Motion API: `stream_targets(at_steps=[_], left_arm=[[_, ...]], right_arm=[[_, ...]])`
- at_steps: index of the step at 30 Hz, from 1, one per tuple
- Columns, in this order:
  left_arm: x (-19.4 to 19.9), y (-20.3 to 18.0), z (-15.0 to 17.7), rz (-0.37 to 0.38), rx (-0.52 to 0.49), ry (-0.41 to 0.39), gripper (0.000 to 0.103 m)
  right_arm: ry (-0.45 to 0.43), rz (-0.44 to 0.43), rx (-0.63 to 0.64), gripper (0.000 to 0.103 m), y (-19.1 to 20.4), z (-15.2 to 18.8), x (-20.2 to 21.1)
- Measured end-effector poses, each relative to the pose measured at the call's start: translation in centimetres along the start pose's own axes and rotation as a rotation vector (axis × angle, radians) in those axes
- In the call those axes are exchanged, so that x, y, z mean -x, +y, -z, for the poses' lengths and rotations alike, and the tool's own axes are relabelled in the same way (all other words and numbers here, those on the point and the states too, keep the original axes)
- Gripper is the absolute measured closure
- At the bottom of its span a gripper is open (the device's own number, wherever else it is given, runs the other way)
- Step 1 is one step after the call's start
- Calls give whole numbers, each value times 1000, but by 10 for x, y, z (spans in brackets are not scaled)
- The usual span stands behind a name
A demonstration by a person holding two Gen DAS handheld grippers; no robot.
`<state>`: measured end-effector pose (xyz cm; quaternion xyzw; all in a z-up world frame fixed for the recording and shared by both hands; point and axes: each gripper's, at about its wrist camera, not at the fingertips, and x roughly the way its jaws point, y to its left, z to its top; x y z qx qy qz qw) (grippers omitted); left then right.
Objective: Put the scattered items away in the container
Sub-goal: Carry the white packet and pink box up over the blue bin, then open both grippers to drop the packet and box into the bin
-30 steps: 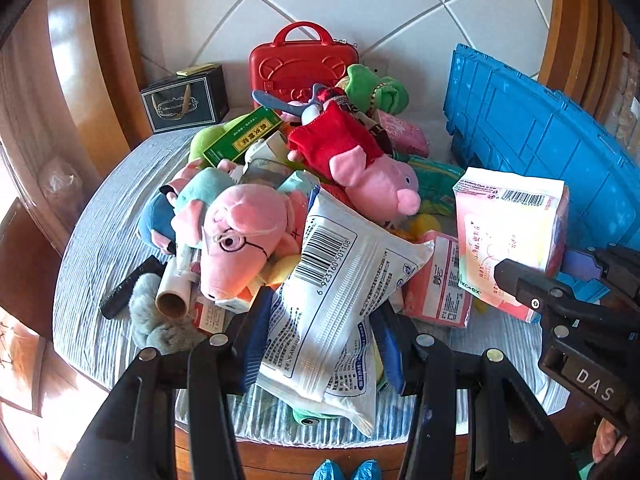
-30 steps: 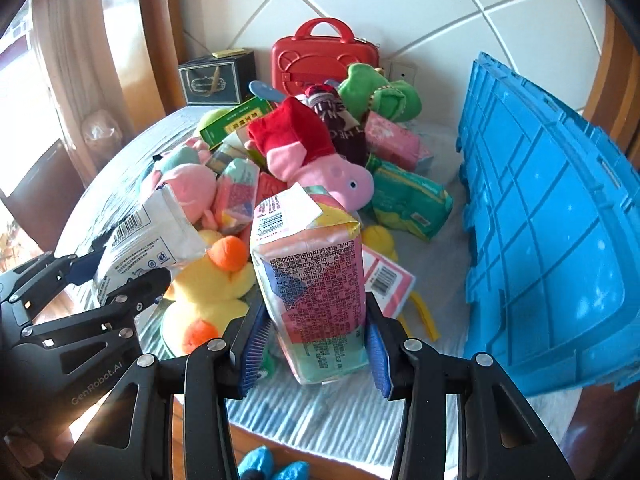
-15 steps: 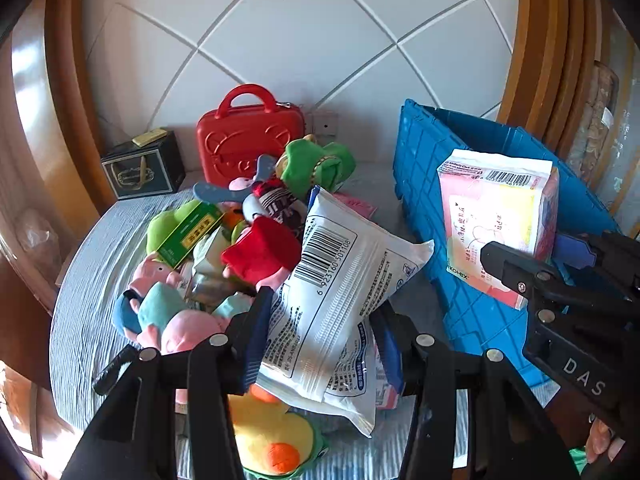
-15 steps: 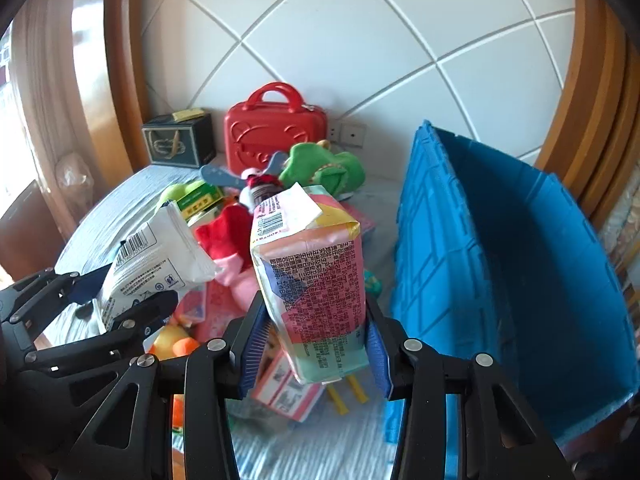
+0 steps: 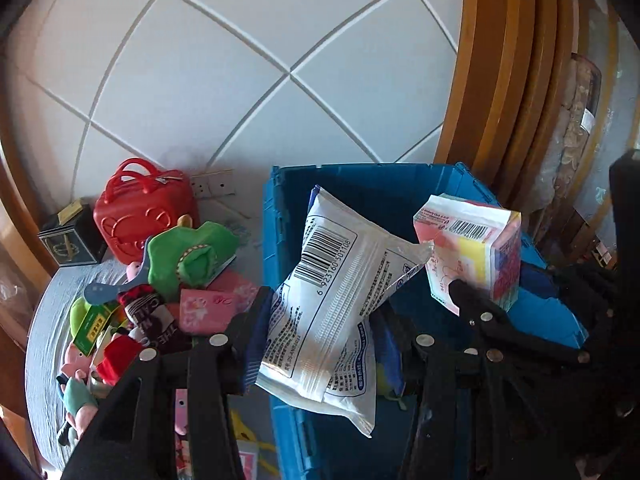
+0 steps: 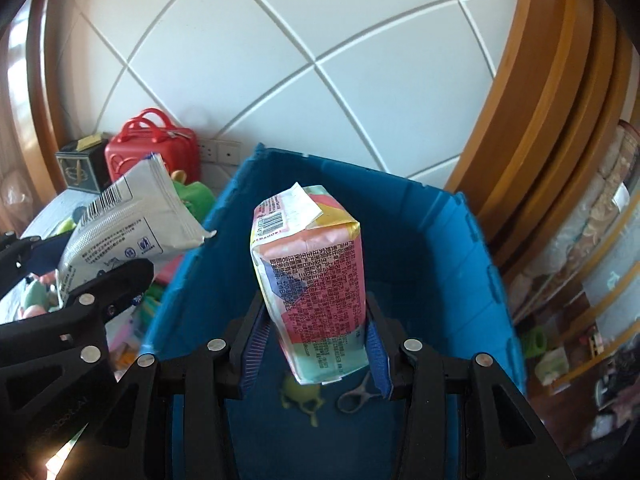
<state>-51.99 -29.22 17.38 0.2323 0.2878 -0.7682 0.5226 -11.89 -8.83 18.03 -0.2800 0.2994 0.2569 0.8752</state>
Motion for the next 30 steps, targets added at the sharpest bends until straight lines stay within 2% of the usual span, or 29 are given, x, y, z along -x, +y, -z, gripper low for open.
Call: stream_targets(at_steps=[6, 10, 15, 21, 26, 30], left_arm=[[-69, -61, -31, 33, -24, 137, 55], [-114, -85, -31, 15, -70, 218, 55], [-171, -91, -14, 9, -73, 367, 55], [-209, -90, 12, -24, -112, 492, 55], [-231, -88, 35, -38, -119, 583, 55], [-236, -91, 45, -44, -133, 618, 54]], right_arm=[[100, -29, -43, 60, -73, 0, -70], [177, -46, -67, 60, -97, 6, -112], [302, -72, -59, 60, -108, 23, -160], [435, -84, -16, 60, -105, 44, -208], [503, -97, 10, 60, -101, 63, -232], [521, -95, 42, 60, -98, 70, -236]])
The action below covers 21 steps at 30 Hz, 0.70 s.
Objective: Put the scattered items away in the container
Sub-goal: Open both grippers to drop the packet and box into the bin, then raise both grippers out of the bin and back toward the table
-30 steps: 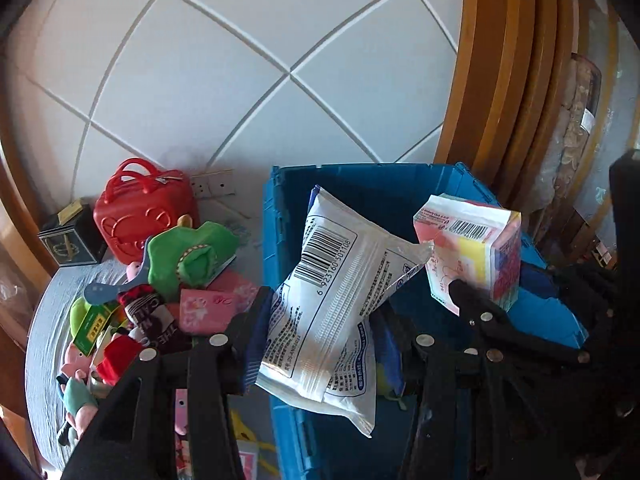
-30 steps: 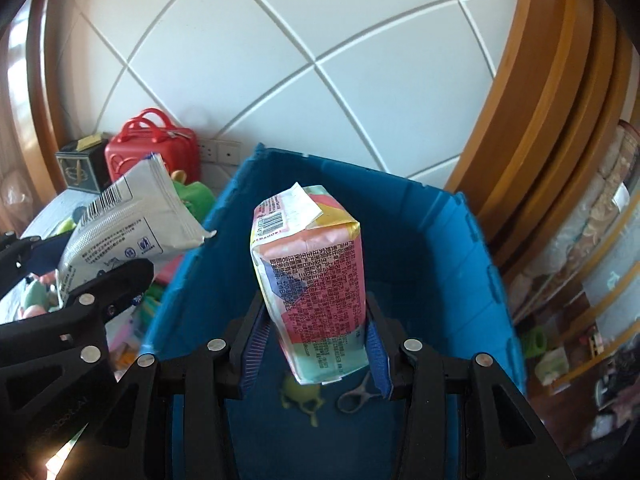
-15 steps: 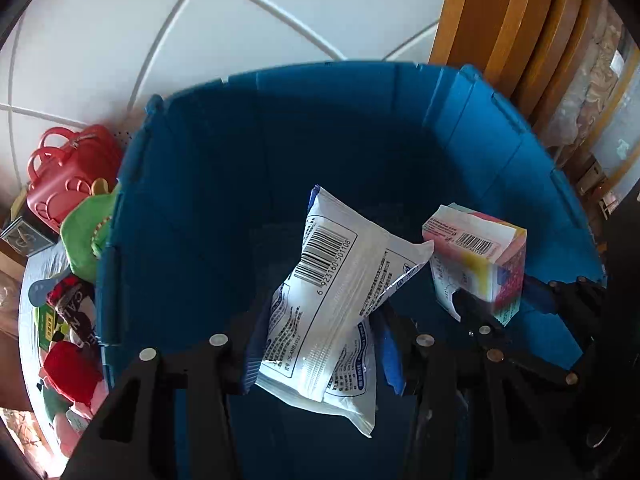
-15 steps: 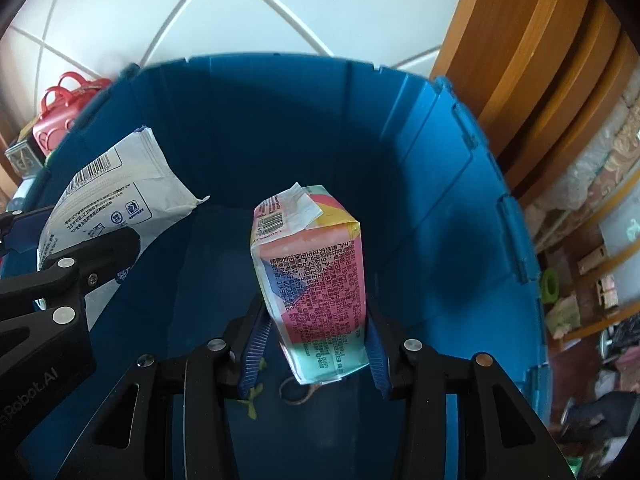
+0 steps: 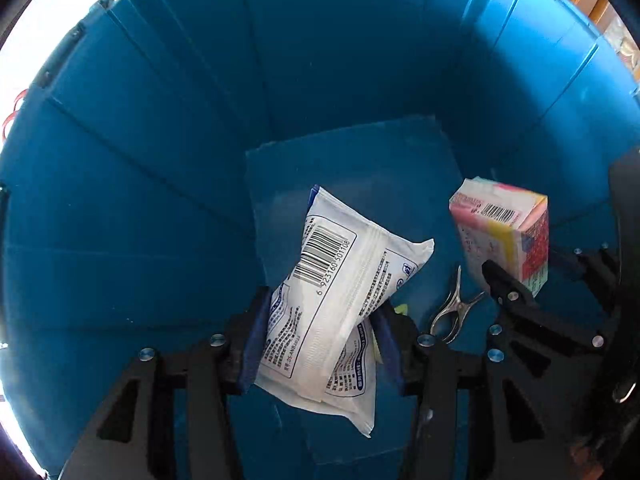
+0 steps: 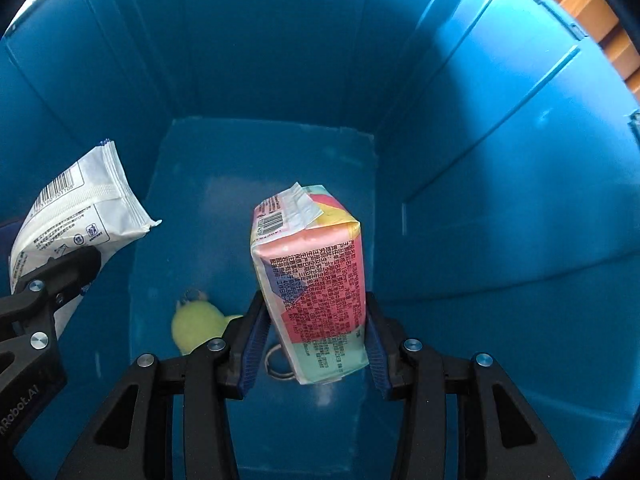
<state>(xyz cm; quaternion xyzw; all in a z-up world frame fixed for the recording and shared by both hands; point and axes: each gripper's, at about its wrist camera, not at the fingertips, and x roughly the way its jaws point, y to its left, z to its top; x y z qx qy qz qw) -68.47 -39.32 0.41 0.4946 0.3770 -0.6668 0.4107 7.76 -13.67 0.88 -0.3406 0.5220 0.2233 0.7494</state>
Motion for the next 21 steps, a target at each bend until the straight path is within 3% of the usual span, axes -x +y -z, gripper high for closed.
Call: stream_targets(at_steps=[3, 8, 14, 21], left_arm=[[-2, -5, 4, -8, -16, 13, 53], [1, -9, 7, -23, -20, 19, 35], [1, 3, 2, -20, -17, 21, 34], [20, 8, 6, -5, 1, -9, 34]], right_arm=[[-7, 8, 11, 60, -1, 0, 2], [-23, 23, 13, 59, -5, 1, 10], [-43, 40, 21, 59, -11, 4, 21], [-91, 47, 37, 45, -17, -11, 37]])
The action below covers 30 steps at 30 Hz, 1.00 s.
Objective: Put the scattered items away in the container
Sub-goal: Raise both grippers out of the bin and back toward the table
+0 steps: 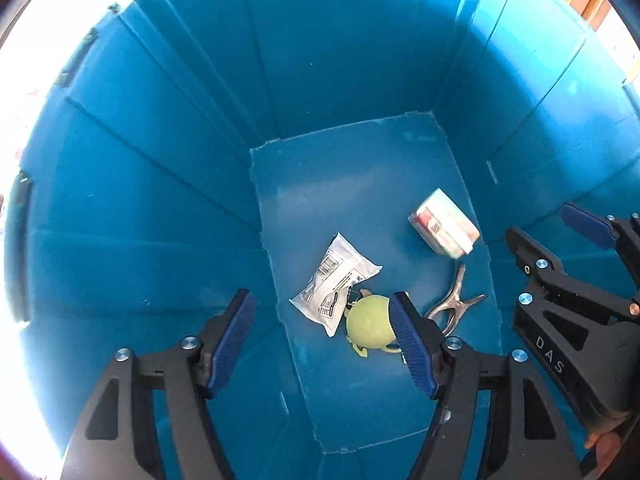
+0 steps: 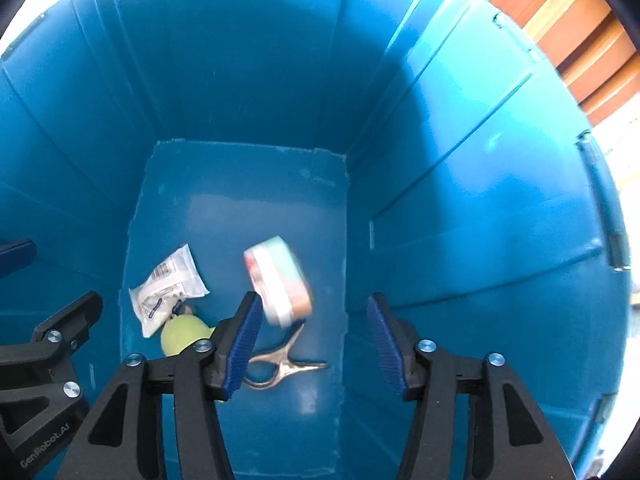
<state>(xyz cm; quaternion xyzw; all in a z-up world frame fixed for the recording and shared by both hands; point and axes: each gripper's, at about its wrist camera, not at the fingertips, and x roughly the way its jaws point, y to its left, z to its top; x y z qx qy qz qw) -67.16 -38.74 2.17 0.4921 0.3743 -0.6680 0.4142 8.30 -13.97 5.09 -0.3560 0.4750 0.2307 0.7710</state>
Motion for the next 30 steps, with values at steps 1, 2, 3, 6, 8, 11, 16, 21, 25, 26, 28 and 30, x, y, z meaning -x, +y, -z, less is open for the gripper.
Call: stream_targets(at_steps=[1, 2, 3, 6, 8, 11, 16, 21, 25, 26, 28, 30], left_arm=[[5, 1, 0, 4, 5, -10, 34], [10, 2, 0, 8, 9, -24, 34], [18, 3, 1, 14, 13, -41, 34], [46, 7, 10, 32, 19, -98, 34], [67, 10, 18, 40, 16, -144, 34], [101, 14, 36, 43, 6, -225, 34], [145, 29, 75, 35, 12, -386, 34], [173, 58, 119, 57, 9, -473, 34], [195, 86, 155, 46, 1, -528, 34], [197, 92, 166, 41, 0, -537, 34], [198, 105, 188, 42, -10, -536, 34], [196, 119, 207, 42, -9, -537, 34]], right_arm=[[-10, -4, 4, 40, 1, 1, 3], [-21, -6, 10, 38, 1, 3, 8], [-33, -4, 19, 33, 2, 4, 13], [-77, 5, 43, 21, 4, 11, 34], [-107, 5, 43, 15, 2, 17, 52], [-153, -13, 41, 2, 1, 28, 79], [-227, -34, 55, 1, 8, 56, 127], [-300, -71, 56, 1, 28, 88, 168], [-345, -80, 55, 1, 51, 117, 197], [-356, -82, 51, 1, 58, 124, 202], [-361, -94, 35, 1, 72, 138, 210], [-369, -96, 40, 1, 88, 152, 218]])
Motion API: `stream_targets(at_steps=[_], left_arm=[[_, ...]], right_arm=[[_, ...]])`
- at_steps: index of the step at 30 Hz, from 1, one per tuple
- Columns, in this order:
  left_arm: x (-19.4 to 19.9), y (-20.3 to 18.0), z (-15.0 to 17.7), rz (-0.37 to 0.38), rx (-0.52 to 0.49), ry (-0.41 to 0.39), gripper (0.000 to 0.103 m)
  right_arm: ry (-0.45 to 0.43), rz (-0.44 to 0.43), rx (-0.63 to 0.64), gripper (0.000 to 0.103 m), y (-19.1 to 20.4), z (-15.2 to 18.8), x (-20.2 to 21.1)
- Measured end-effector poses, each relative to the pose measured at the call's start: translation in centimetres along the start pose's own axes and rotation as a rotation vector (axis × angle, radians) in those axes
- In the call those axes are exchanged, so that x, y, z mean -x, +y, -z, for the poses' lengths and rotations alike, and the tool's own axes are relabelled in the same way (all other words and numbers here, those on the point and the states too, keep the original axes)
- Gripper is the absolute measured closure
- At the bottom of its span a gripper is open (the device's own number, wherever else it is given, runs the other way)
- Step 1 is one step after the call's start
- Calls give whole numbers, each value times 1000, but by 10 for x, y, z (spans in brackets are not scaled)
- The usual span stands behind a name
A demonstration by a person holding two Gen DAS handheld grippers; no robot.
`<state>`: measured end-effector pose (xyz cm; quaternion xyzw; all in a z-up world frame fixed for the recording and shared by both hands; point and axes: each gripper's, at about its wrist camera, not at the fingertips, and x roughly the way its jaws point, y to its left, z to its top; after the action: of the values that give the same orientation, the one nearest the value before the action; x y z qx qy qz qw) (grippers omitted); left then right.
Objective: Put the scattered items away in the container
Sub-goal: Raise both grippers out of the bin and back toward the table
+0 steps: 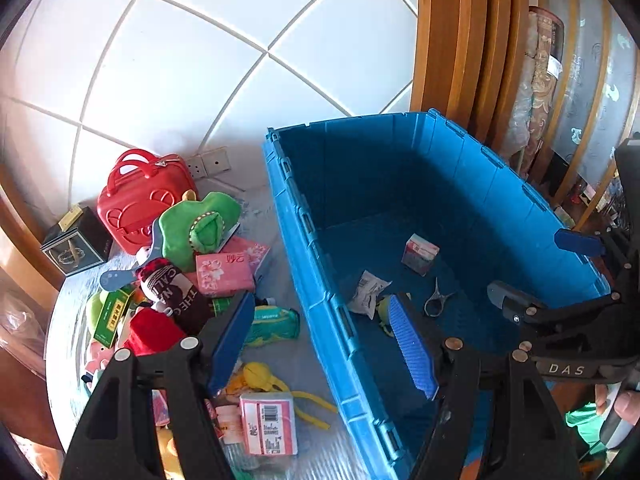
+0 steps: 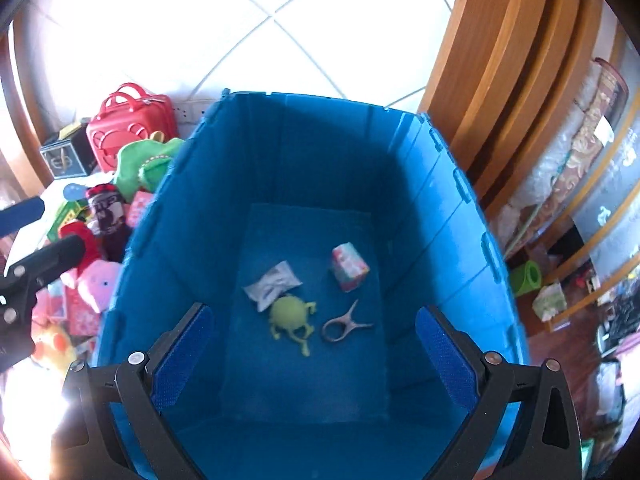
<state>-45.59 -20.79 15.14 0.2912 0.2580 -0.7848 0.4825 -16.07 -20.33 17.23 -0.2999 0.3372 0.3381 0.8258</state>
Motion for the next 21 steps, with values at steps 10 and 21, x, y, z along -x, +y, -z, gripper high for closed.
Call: stream_targets(at_steps=[10, 21], left_arm=[[24, 57, 78, -54, 119, 30, 34], [42, 115, 168, -169, 253, 116, 34]], right_arm=[[-39, -89, 116, 1, 84, 48, 21], [-120, -267, 247, 0, 158, 93, 36]])
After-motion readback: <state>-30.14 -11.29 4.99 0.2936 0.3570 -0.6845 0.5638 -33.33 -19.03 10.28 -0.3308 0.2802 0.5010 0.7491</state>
